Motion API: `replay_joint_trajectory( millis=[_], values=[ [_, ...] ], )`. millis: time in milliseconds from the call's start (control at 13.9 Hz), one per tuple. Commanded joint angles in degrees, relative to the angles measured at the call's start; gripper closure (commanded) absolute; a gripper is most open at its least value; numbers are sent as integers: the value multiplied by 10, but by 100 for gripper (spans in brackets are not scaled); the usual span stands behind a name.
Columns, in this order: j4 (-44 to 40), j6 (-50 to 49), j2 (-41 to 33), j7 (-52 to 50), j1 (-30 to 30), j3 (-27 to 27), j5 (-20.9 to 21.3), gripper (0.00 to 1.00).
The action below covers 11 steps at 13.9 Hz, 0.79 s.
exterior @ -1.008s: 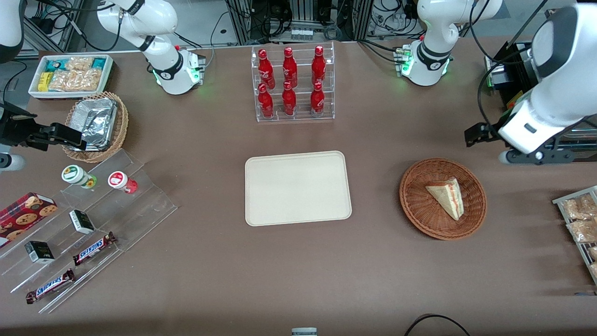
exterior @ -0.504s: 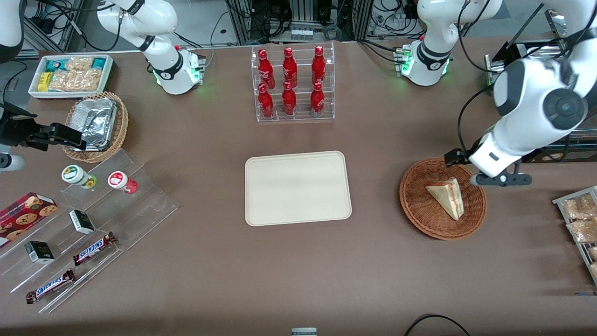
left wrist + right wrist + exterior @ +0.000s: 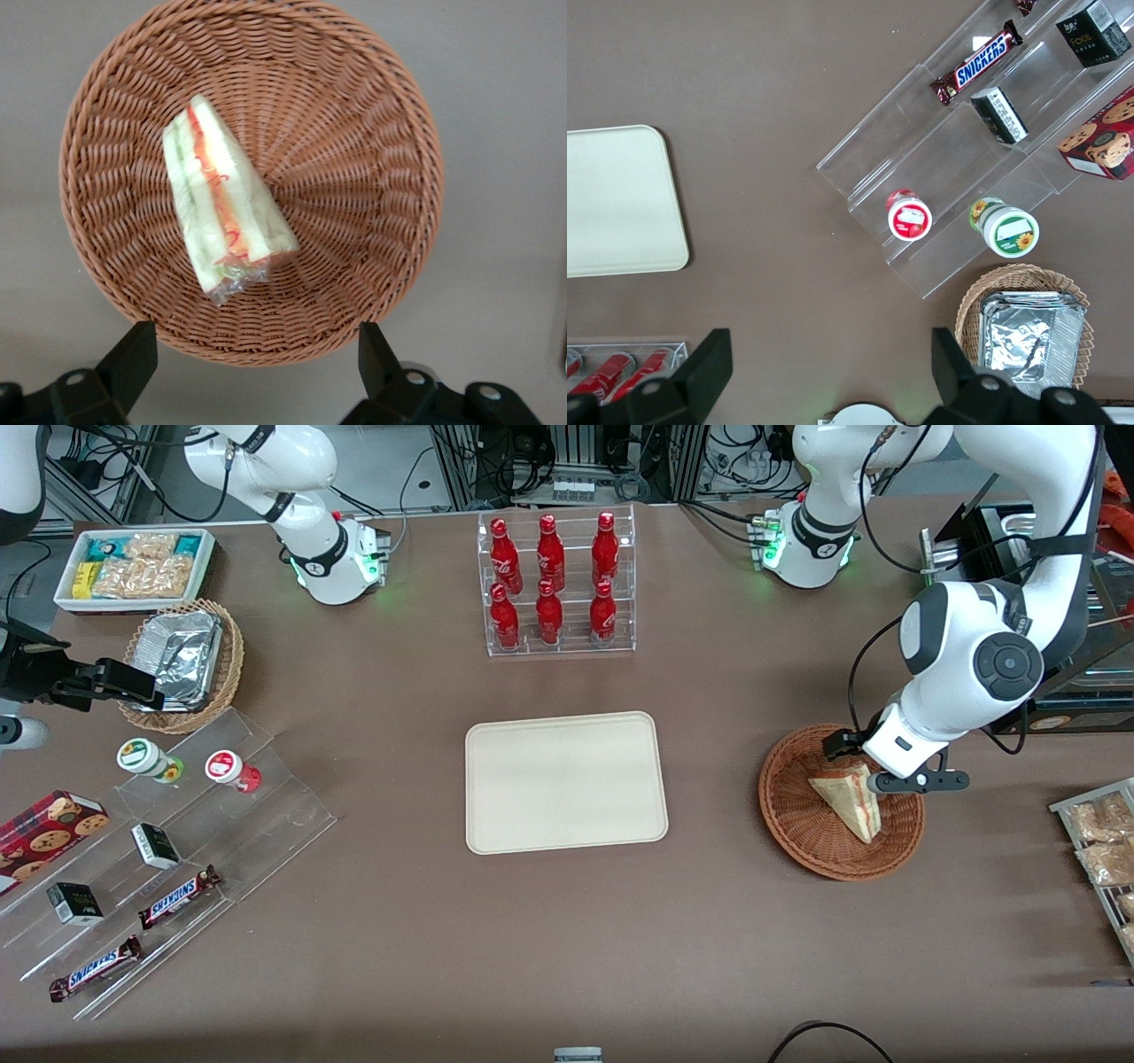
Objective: Place sandwich from basket to tray
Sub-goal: 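Lower the open left gripper around the sandwich and close it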
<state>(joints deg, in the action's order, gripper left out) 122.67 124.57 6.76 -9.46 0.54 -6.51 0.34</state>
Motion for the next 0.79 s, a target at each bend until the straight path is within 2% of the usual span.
replay_joint_trajectory(
  millis=[0, 360, 720],
  values=[
    [6, 29, 6, -68, 8, -1, 0, 0],
    [2, 50, 33, -227, 18, -1, -8, 0],
    [1, 80, 63, -255, 18, -1, -8, 0]
  ],
)
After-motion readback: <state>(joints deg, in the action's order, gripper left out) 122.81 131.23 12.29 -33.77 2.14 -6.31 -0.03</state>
